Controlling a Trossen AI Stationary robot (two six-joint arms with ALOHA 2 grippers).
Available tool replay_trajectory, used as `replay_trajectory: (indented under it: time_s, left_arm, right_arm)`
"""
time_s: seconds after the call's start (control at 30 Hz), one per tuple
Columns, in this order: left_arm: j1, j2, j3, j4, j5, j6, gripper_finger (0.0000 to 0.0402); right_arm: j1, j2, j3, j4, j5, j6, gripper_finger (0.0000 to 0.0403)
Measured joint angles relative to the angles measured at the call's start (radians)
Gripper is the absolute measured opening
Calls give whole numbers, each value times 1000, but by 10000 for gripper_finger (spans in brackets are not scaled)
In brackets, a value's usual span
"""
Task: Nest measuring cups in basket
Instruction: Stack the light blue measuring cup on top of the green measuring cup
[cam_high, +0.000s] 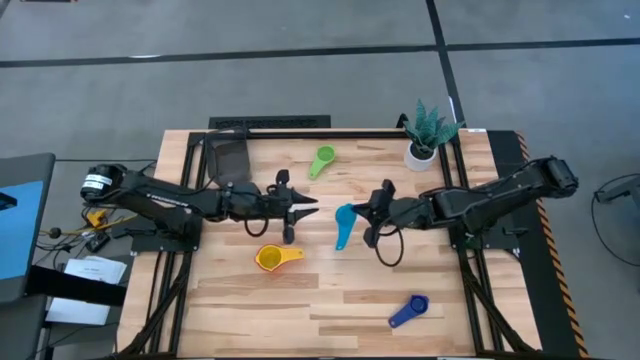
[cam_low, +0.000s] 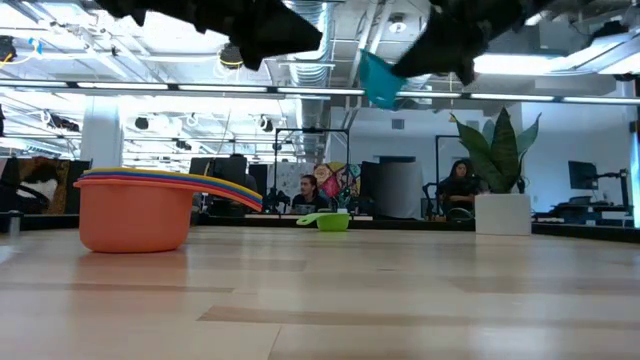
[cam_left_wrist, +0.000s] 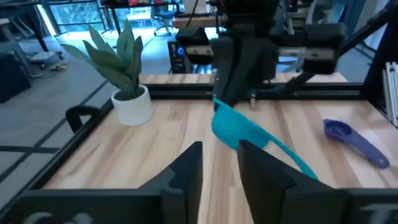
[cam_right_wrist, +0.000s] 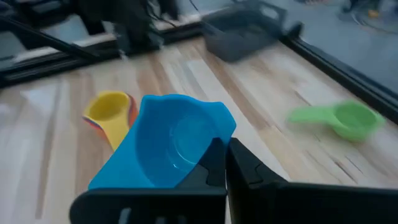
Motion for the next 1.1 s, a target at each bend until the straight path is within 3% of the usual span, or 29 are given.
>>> replay_trajectory:
  time_s: [0.2, 0.47, 0.87, 1.1]
  left_arm:
    - [0, 0, 76, -69, 4, -6, 126]
    - [-1, 0, 200, -320, 7, -4, 128]
    - [-1, 0, 204, -422, 88, -39, 127]
    - [0, 0, 204, -528, 47, -82, 127]
  right_arm:
    - [-21, 88, 34, 67, -32, -55, 7]
    - [-39, 243, 163, 50, -84, -128, 7]
    - [-39, 386, 382, -76, -106, -248, 7]
    - [-39, 424, 446, -117, -107, -301, 8]
